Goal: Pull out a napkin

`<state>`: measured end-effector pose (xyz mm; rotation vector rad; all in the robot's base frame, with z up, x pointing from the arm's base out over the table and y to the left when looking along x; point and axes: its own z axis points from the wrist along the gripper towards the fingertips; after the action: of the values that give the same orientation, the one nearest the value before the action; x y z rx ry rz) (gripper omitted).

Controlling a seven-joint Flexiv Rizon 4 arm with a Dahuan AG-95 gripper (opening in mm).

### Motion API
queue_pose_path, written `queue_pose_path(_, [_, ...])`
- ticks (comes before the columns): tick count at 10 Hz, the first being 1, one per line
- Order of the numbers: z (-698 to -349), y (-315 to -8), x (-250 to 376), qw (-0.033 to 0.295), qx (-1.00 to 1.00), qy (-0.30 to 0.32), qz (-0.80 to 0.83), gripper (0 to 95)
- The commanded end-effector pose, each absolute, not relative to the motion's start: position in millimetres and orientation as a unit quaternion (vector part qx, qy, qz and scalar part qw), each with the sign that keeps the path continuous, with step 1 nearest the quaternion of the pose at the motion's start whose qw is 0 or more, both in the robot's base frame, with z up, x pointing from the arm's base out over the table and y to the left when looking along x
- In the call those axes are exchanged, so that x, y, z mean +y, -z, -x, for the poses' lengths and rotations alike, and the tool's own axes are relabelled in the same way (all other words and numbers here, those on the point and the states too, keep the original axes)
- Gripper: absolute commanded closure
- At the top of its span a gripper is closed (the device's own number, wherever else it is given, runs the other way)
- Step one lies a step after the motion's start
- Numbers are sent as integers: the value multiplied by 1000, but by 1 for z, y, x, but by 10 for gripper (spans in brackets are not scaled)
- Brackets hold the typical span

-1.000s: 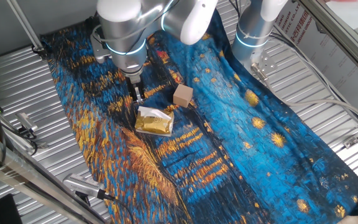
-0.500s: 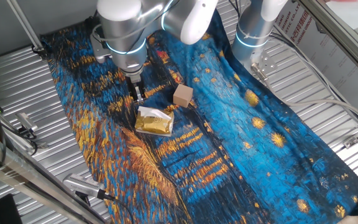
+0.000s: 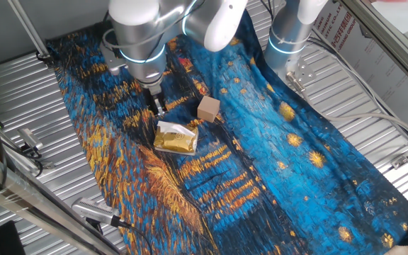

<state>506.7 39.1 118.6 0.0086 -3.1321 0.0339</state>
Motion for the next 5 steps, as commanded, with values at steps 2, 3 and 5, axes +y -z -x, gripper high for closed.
queue_pose_path(2, [-507, -119, 39, 41, -991, 40, -119, 950])
queue_pose_path(3, [-507, -119, 39, 47, -989, 54, -130, 950])
queue_pose_path(5, [-507, -119, 39, 48, -985, 75, -145, 950])
